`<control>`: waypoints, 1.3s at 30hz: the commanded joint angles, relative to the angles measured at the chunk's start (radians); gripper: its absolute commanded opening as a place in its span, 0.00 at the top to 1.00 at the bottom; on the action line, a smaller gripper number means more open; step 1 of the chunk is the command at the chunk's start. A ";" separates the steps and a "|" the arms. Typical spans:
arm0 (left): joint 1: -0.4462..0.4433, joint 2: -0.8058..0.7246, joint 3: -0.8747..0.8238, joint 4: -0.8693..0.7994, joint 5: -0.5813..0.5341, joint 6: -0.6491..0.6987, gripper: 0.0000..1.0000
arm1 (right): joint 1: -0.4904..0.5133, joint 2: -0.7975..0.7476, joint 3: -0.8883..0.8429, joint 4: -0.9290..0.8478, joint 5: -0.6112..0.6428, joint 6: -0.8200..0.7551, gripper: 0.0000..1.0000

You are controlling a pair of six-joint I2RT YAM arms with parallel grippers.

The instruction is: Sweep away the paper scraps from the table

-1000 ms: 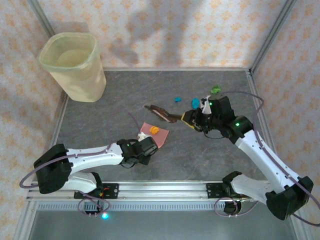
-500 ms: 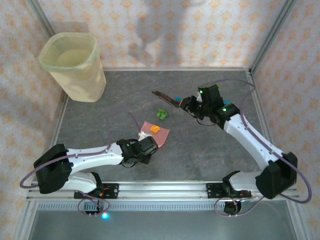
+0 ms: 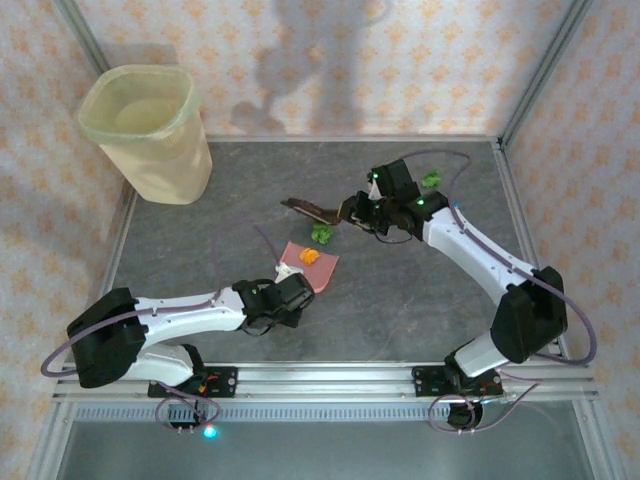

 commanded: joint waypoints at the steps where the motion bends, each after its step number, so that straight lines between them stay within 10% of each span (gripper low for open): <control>1: 0.008 -0.017 -0.017 0.004 -0.043 -0.012 1.00 | 0.009 -0.110 -0.036 -0.033 -0.023 -0.019 1.00; 15: 0.006 -0.019 -0.018 0.004 -0.048 -0.015 1.00 | -0.027 -0.336 -0.176 0.020 -0.059 0.080 1.00; 31: 0.006 -0.016 -0.017 0.003 -0.048 -0.015 1.00 | -0.006 -0.082 -0.091 0.082 -0.134 0.092 1.00; 39: 0.006 -0.023 -0.022 0.008 -0.049 -0.018 1.00 | 0.002 -0.198 -0.167 -0.040 -0.180 0.062 1.00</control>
